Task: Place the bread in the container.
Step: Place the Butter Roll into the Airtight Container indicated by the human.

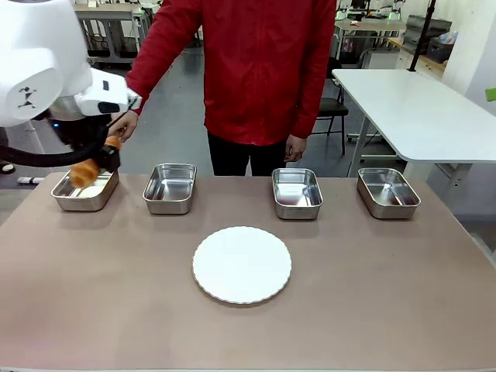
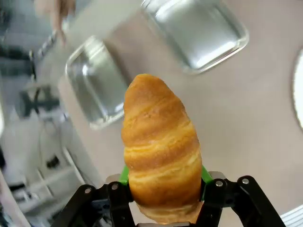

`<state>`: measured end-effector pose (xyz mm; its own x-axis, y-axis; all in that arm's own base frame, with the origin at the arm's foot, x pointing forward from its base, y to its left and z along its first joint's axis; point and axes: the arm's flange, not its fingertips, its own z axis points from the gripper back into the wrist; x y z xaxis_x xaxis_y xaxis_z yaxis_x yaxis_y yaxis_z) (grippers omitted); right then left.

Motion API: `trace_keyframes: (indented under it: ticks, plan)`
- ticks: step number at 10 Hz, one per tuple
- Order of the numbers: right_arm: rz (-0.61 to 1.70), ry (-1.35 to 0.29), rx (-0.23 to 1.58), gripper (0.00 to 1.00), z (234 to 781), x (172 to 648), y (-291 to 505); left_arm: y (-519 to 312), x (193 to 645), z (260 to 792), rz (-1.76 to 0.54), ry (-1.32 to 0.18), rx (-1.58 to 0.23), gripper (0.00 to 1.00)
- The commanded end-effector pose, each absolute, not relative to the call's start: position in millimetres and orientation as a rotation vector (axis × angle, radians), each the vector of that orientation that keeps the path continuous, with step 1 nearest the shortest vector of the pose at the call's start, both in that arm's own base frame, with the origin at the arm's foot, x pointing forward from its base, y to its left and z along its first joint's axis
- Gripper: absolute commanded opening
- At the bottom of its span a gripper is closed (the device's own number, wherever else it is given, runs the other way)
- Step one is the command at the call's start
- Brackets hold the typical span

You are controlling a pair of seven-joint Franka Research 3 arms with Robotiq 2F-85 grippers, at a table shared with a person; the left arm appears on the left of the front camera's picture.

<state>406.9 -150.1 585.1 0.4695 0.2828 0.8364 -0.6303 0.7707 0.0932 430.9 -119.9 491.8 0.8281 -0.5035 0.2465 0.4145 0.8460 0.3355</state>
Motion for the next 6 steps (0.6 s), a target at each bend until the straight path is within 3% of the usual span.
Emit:
trace_keyframes:
  ticks: [1,4,6]
  plan:
    - [0.578,-0.929,0.421,1.0,586,406,-150,-144,427,498,-0.609,-0.385,0.265,0.49]
    - [0.578,-0.929,0.421,1.0,586,406,-150,-131,429,492,-0.525,-0.343,0.269,0.49]
    - [0.578,-0.929,0.421,1.0,586,406,-150,-99,499,501,-0.209,-0.297,0.148,0.49]
